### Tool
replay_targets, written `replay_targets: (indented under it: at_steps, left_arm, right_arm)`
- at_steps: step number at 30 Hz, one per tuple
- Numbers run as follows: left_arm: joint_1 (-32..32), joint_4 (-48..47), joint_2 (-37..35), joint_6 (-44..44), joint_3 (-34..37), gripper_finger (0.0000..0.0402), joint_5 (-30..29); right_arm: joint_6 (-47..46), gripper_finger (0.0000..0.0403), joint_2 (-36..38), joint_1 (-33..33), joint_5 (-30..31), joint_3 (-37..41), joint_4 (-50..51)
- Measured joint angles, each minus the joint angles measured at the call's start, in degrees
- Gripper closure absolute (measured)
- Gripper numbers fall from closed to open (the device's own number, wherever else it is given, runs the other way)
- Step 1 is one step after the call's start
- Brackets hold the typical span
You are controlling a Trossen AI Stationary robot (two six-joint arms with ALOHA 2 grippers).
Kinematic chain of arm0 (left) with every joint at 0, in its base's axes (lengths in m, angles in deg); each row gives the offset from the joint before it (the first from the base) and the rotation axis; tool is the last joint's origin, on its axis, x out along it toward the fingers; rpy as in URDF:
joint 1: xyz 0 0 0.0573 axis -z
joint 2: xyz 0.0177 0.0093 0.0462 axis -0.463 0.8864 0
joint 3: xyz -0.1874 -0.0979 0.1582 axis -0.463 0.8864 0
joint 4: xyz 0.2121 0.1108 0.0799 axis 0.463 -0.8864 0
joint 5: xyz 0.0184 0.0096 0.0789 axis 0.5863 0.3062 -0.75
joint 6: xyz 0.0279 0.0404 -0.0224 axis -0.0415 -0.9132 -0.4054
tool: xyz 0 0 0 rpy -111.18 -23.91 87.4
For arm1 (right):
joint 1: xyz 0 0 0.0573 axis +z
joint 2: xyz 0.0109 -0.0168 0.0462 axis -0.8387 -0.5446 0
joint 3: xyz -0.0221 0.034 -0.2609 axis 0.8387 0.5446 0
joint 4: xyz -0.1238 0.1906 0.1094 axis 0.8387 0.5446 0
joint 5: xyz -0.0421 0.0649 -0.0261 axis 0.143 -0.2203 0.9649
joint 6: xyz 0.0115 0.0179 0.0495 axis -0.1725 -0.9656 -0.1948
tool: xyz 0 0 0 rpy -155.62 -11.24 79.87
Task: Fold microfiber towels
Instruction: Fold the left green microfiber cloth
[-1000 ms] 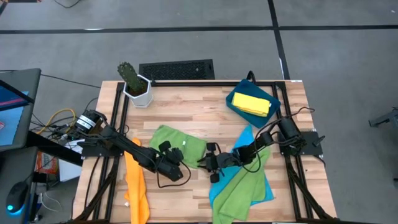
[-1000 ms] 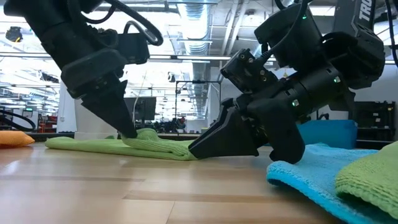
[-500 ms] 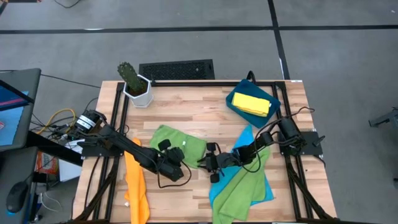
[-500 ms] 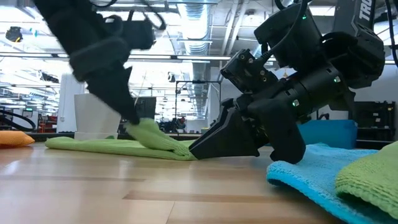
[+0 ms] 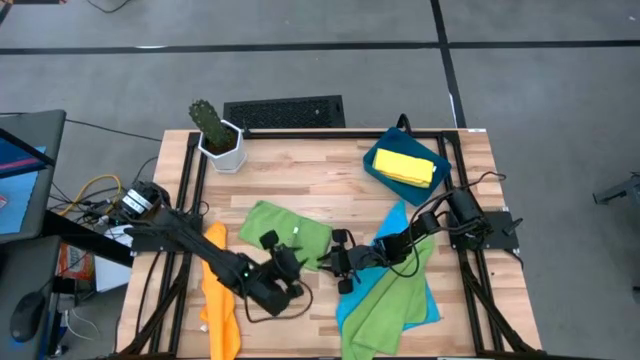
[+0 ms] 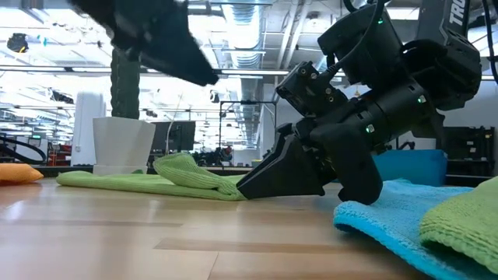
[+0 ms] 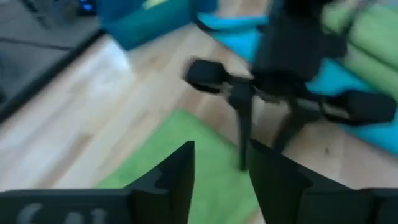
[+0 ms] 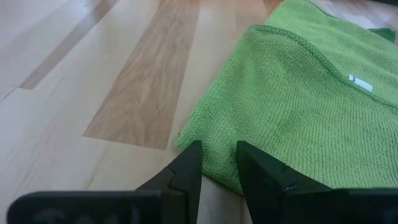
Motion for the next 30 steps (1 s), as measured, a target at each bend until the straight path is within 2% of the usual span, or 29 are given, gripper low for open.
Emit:
replay_targets:
  at_steps: [3,6,12,19,23,30]
  left_arm:
    - [-1.55,13.14,3.11,-6.44,3.65,0.0294,2.58]
    - [-2.91,17.67,6.35,-7.49,5.76,0.0325,2.11]
    - [-2.62,16.73,11.65,-0.35,5.75,0.0371,2.19]
    - [0.04,7.46,13.34,13.5,5.79,0.04,-2.05]
    - [0.76,6.49,13.34,15.23,5.77,0.0398,-3.07]
    - [0.72,5.67,13.34,15.61,5.77,0.0401,-1.51]
  right_arm:
    - [-0.02,0.0278,0.0,0.0,0.0,0.0,-0.02]
    - [-0.13,0.0278,0.0,0.0,0.0,0.0,0.02]
    - [-1.53,0.0278,0.02,0.02,0.05,-0.02,0.66]
    - [-1.5,0.0278,0.04,0.0,0.02,-0.02,0.74]
    - [1.34,0.0278,0.87,0.29,0.1,0.32,-1.2]
    - [5.4,0.0278,3.69,-2.43,1.2,0.22,-12.98]
